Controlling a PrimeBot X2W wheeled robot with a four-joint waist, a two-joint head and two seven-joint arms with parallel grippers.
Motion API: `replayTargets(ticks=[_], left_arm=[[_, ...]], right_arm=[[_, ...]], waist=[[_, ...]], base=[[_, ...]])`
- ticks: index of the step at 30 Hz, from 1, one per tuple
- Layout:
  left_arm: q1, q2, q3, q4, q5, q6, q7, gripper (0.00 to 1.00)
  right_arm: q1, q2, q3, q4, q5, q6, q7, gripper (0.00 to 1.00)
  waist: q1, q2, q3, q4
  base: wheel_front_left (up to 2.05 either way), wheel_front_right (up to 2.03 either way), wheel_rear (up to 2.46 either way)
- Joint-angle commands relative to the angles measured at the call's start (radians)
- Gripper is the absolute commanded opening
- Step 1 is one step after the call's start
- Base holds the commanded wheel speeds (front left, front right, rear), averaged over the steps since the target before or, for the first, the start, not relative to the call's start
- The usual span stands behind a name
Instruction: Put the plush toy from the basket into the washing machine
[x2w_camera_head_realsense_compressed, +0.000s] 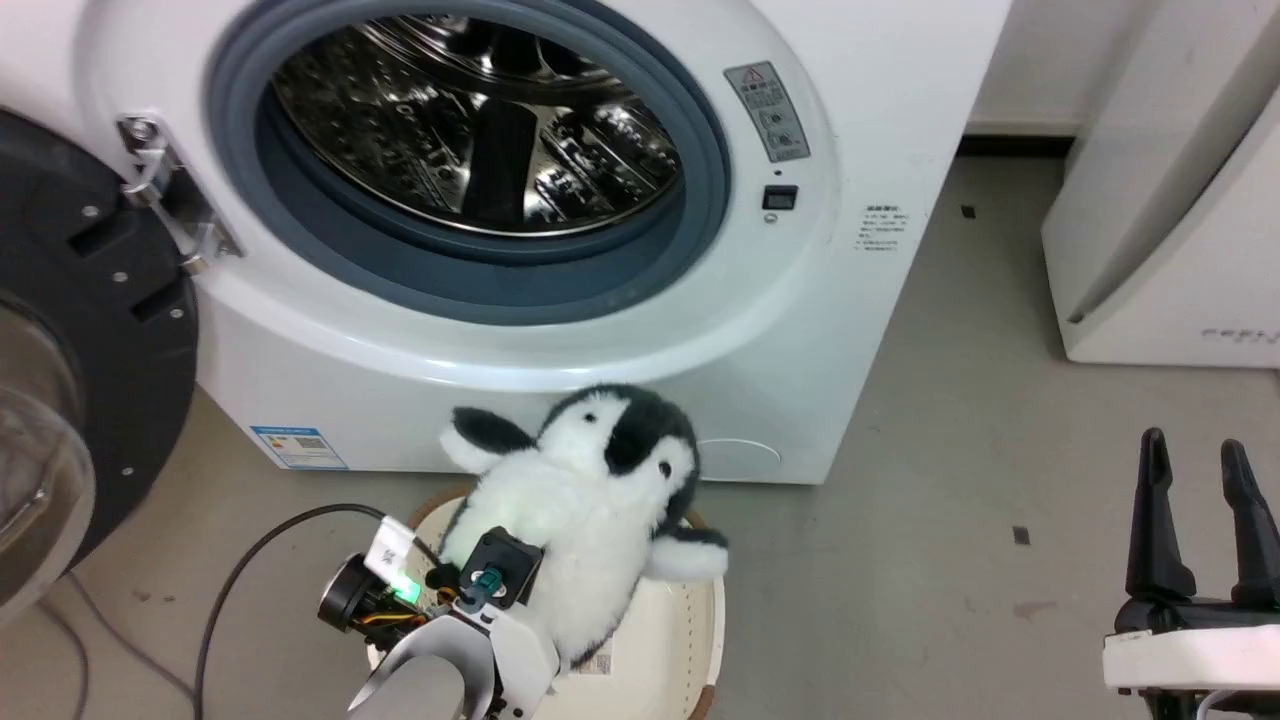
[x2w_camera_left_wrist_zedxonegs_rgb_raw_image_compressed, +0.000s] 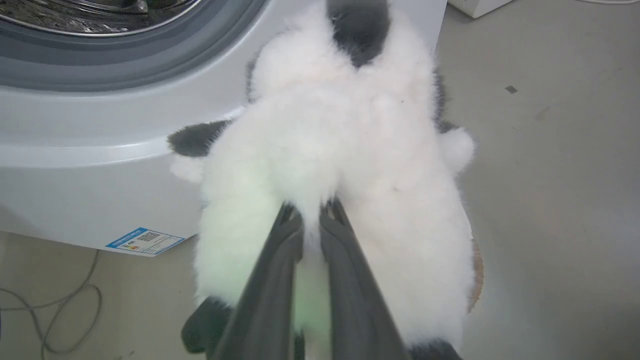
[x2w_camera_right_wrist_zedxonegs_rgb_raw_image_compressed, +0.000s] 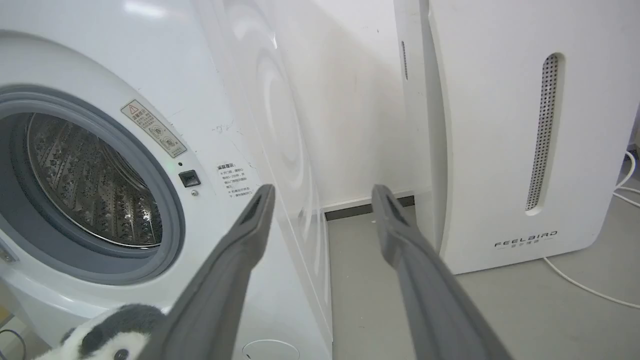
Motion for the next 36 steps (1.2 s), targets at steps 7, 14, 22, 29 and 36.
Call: replayTargets(ticks=[7,14,22,29,36], left_arm=[[0.081,0.058,0.056,-0.224,-0.001,0.066,-0.007,0.00],[0.102,0.089,0.108,-0.374,0.003,0.112,-0.007,0.00],[0.068,0.105,0.208,-0.450,-0.024,0.136,-0.007,0.00],[-0.014,0.107,0.295,-0.444,-0.023,0.134,-0.007,0.00],[-0.098,0.111,0.369,-0.426,-0.006,0.127,-0.007,0.00]], right_arm=[[0.034,-0.001,0.001,0.002,-0.006,-0.001,-0.005,1.00],[0.037,-0.001,0.009,0.001,-0.006,-0.001,-0.005,1.00],[0.019,-0.001,0.024,-0.004,-0.006,-0.001,-0.005,1.00],[-0.026,-0.001,0.025,-0.014,-0.011,-0.001,-0.005,1.00],[-0.068,-0.001,0.029,-0.020,-0.007,-0.001,-0.005,1.00]], waist=[[0.0002,-0.0001,-0.043,0.033],[0.0002,-0.0001,-0.052,0.040],[0.0002,-0.0001,-0.022,0.014],[0.0002,-0.0001,0.054,-0.038],[0.0002,-0.0001,0.147,-0.097]], base=[[0.00,0.00,0.00],[0.00,0.00,0.00],[0.00,0.00,0.00],[0.00,0.00,0.00],[0.00,0.00,0.00]])
